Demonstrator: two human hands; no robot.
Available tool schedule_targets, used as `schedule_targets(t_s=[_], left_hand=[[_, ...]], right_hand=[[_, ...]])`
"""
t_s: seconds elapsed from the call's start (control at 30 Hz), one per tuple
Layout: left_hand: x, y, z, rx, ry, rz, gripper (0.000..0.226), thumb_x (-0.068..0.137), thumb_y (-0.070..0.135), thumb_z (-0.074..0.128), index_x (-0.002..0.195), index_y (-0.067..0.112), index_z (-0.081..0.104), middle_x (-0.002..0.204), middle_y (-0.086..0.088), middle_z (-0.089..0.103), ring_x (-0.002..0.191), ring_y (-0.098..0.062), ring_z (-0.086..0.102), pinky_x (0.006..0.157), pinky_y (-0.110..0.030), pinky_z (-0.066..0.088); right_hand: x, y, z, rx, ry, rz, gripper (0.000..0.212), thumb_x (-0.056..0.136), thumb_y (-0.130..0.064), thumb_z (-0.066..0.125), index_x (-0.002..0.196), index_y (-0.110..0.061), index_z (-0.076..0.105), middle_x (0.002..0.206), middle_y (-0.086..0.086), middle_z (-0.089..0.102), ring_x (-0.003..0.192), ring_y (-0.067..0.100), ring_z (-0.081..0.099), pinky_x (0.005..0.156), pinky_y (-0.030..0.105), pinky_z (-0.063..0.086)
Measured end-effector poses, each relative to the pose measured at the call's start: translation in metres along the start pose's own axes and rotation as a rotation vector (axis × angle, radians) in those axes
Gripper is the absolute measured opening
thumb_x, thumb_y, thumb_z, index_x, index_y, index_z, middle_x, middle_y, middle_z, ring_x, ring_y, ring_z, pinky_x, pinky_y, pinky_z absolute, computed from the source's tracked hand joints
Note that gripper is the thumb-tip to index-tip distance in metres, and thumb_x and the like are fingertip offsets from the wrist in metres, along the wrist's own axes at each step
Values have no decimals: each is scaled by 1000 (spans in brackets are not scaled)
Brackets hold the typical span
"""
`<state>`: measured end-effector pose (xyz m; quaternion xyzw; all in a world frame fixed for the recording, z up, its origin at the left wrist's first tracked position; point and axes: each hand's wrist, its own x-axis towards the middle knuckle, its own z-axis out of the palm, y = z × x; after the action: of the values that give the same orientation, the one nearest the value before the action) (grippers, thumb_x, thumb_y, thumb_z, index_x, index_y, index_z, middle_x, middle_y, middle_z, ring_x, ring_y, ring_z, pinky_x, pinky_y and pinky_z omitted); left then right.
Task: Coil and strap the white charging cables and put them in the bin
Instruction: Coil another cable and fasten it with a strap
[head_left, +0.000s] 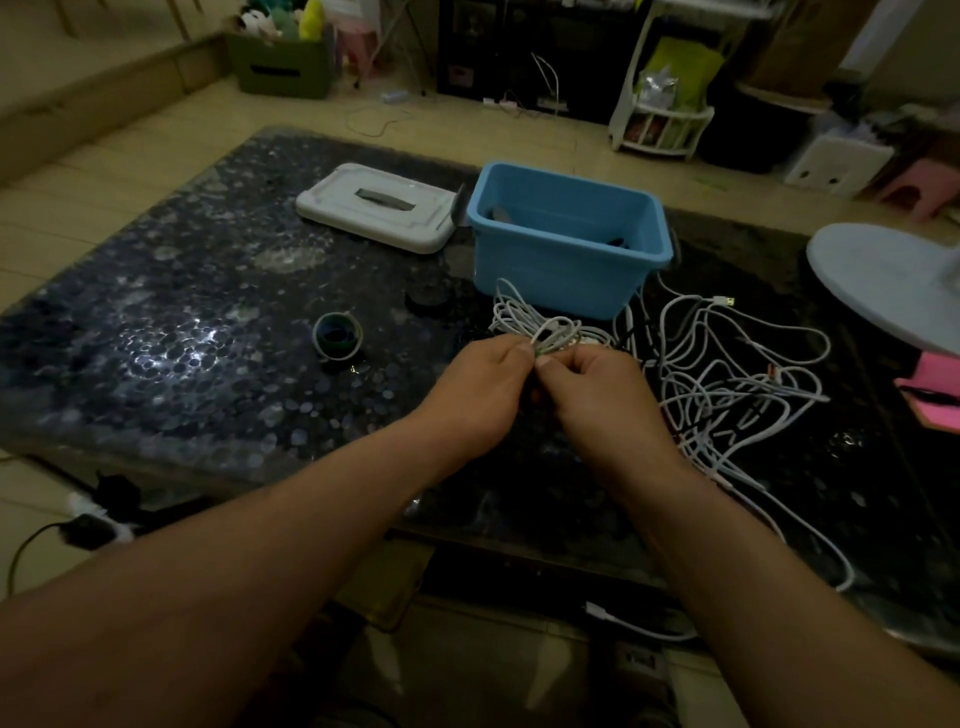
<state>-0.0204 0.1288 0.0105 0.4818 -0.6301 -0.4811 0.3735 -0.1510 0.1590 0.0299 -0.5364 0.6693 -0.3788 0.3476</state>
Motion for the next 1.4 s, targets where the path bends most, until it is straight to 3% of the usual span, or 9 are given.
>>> schedule_targets(t_s=[0.1,0.3,0.4,0.5,0.73,0.9,1.1,1.27,1.4], left_hand=[[1,1,4,-1,51,6,33,108,13,44,78,8,57,74,-7,55,69,-13,49,66,-35,41],[-1,8,-1,-182,99,-68,37,103,23,43,101,0,73,93,-15,75,90,-29,70,83,-45,57],[-4,18,-3,-282,91,-84,33,105,14,42,97,14,73,63,9,64,60,-3,58,59,-21,47],[-3,25,-7,-366,81,-102,30,103,9,41,120,10,66,58,5,54,48,-4,47,43,-18,37],[3,31,-21,-562,-132,-161,40,108,16,40,146,20,52,57,2,42,46,-10,31,40,-22,23],[0,35,-25,-574,-190,-144,35,112,23,39,144,15,53,61,0,43,50,-13,31,41,-23,24],[-4,38,-14,-295,-10,-100,22,112,28,42,121,10,49,90,-11,63,68,-19,63,57,-37,62],[-9,18,-9,300,83,320,11,99,15,58,108,14,51,102,-2,57,87,-15,58,77,-42,53],[-10,10,-10,482,128,411,13,98,17,60,108,15,52,108,-1,55,91,-17,56,79,-44,51]], right_hand=[[1,4,6,76,44,29,33,99,-31,64,79,-8,76,77,9,76,78,31,73,78,50,61],[-1,10,6,336,52,87,15,101,-24,70,99,-11,77,93,3,81,89,16,76,91,39,62],[-1,9,7,414,37,42,14,101,-22,70,103,-10,78,98,4,81,98,19,77,99,44,59],[-3,8,12,554,17,12,16,102,-19,67,101,-6,76,96,12,80,97,27,77,102,50,58],[-4,0,12,797,-164,-39,26,99,-25,60,103,-2,72,91,14,73,84,28,69,85,49,56],[-2,-3,10,834,-120,-49,24,95,-21,63,102,2,67,82,13,70,73,28,67,72,47,60],[1,-1,10,737,13,7,16,104,-13,63,92,-5,68,77,9,70,63,21,66,56,35,55],[6,2,9,734,61,99,16,103,-18,66,97,-8,76,98,14,80,91,27,77,84,44,61],[4,5,13,731,58,174,17,99,-22,71,99,-7,78,102,16,80,102,33,77,101,54,58]])
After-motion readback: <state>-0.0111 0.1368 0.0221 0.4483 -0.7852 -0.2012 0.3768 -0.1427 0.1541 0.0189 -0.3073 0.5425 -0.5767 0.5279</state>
